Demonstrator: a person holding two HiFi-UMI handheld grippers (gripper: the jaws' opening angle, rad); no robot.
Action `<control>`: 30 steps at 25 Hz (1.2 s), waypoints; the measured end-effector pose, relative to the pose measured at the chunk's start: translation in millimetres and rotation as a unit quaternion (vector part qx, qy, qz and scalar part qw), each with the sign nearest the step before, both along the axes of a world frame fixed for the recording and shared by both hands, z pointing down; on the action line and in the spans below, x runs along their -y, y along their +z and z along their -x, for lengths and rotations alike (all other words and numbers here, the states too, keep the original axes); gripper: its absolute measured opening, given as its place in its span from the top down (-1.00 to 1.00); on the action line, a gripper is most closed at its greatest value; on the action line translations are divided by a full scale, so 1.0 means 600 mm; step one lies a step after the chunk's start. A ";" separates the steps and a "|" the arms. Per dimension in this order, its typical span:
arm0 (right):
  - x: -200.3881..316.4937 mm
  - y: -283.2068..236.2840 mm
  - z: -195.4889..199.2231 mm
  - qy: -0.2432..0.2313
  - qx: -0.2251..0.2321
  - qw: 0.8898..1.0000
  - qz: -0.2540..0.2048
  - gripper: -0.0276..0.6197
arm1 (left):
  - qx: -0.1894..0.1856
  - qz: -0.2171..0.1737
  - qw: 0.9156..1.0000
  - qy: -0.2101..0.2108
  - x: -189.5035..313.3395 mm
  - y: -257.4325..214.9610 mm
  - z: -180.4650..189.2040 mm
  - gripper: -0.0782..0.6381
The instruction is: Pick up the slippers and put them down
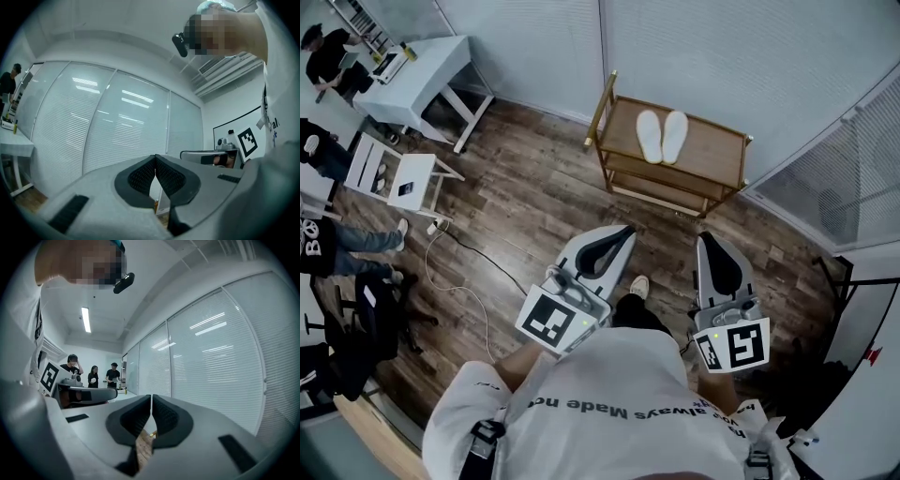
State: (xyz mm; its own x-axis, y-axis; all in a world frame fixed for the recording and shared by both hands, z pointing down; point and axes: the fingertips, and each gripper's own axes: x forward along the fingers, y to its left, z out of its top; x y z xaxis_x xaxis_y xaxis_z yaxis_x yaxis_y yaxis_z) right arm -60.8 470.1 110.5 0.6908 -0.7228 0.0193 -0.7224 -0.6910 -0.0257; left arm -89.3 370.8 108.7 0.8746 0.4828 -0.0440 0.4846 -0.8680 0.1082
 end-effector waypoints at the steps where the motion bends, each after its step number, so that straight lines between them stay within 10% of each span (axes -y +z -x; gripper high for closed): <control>1: -0.006 0.000 -0.017 -0.001 0.000 1.000 0.001 0.86 | 0.001 -0.001 1.000 -0.003 -0.004 0.001 -0.017 0.75; 30: -0.054 0.023 -0.329 -0.016 0.002 1.000 0.011 0.86 | 0.002 -0.002 0.999 -0.033 -0.047 0.021 -0.337 0.75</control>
